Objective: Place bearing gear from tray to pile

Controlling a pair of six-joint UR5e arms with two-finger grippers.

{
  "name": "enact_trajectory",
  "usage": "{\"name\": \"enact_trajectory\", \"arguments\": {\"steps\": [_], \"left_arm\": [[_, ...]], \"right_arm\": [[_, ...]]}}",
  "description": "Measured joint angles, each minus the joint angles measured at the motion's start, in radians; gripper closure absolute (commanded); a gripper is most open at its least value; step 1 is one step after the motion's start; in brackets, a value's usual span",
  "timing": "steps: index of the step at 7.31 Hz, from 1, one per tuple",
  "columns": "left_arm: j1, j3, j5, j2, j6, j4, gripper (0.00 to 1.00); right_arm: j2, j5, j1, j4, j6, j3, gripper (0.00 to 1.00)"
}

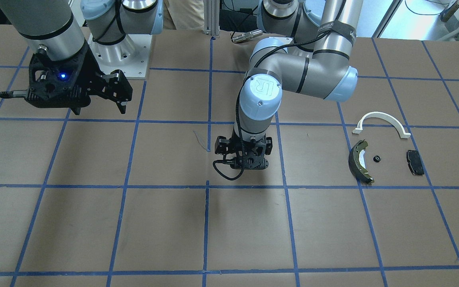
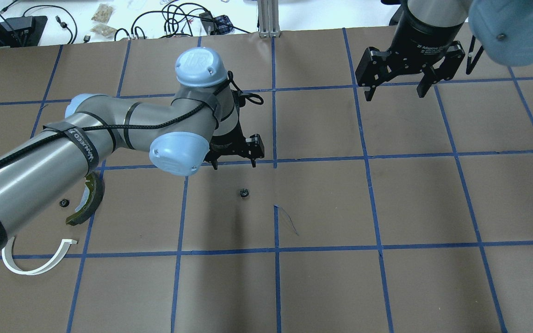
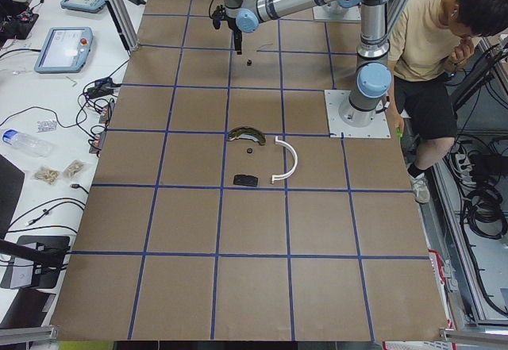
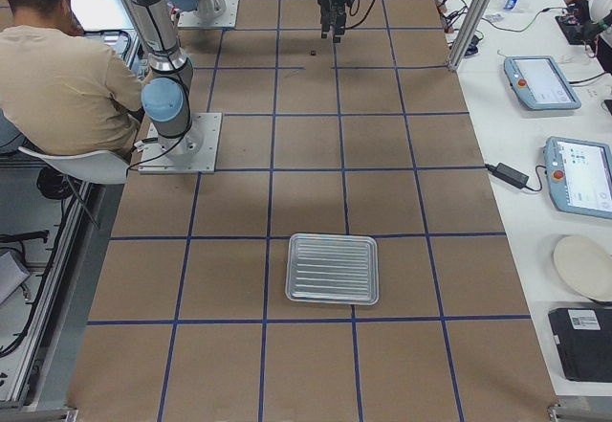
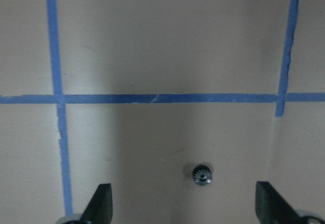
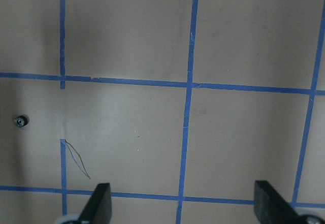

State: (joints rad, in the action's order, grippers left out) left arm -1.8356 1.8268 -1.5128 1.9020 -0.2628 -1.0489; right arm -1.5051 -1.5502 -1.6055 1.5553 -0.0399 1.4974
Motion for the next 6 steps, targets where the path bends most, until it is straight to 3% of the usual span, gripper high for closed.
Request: {"name": "enact_trajectory", "arguments": {"steps": [2, 5, 6], "left_arm": [[-0.011, 0.113, 0.007, 0.005, -0.002, 0.142, 0.06], [-0.013, 0.166, 0.011, 0.020, -0.001, 0.221, 0.41], [-0.013, 0.166, 0.011, 0.028, -0.001, 0.225, 0.44]], "right_arm": [[0.001, 0.000, -0.005, -0.004, -0.076, 0.000, 0.00], [-0.001, -0.005, -0.003, -0.002, -0.104, 0.001, 0.00], [-0.001, -0.005, -0.002, 0.001, -0.108, 0.003, 0.00]]}}
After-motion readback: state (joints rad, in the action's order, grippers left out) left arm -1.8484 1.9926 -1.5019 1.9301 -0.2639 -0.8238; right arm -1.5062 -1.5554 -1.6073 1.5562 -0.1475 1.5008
